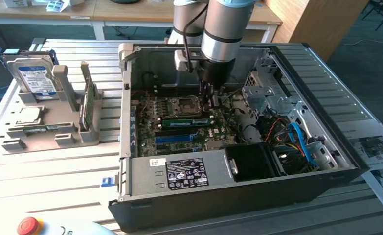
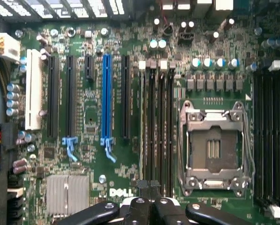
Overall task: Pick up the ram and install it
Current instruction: 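Press down the ram until it locks into place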
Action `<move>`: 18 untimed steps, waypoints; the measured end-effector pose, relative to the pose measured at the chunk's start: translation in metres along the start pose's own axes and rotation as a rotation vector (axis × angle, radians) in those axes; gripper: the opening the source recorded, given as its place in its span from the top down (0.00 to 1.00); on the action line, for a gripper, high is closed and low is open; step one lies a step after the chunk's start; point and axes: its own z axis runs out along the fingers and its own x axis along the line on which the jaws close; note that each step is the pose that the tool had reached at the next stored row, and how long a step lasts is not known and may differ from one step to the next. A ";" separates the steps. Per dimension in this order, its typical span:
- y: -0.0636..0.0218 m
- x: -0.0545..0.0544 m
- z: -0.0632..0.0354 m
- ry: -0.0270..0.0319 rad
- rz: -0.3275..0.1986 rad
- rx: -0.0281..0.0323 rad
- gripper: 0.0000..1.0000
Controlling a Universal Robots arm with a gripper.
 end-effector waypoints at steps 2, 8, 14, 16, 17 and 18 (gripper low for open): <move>0.0045 0.000 0.0001 0.0001 0.000 0.0003 0.90; 0.0188 0.000 0.0004 0.0025 0.000 0.0005 0.90; 0.0322 0.000 0.0007 0.0065 0.000 0.0005 0.90; 0.0368 0.000 0.0008 0.0076 0.000 0.0005 0.90; 0.0389 0.000 0.0008 0.0080 0.000 0.0005 0.90; 0.0410 0.000 0.0009 0.0084 0.000 0.0005 0.90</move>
